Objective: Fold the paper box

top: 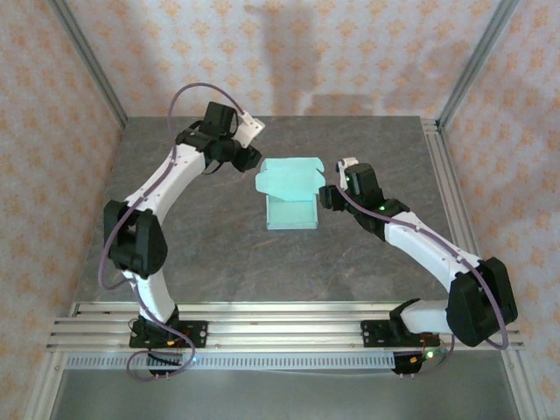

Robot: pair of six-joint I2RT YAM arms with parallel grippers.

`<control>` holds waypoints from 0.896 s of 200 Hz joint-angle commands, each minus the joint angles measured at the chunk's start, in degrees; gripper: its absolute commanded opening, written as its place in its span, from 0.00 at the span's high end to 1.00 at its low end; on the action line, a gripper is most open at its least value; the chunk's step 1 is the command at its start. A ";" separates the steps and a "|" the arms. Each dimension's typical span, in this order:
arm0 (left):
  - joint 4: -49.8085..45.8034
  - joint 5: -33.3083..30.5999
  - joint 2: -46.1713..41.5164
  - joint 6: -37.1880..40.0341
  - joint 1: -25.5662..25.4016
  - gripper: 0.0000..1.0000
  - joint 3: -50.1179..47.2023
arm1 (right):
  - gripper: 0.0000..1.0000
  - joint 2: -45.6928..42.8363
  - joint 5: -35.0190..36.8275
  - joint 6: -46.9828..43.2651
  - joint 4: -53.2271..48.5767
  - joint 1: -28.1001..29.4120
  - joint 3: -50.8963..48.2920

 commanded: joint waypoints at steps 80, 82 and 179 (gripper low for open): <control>-13.24 0.81 7.15 8.38 -1.90 0.68 8.35 | 0.38 -1.88 1.76 -1.58 -1.92 -0.68 -1.00; -12.95 0.87 6.85 8.29 -1.96 0.67 8.15 | 0.38 -1.89 1.77 -1.56 -1.96 -0.66 -1.00; -7.73 2.45 -2.77 6.50 -1.92 0.43 1.79 | 0.29 3.78 -6.33 -5.91 -8.18 -6.93 8.13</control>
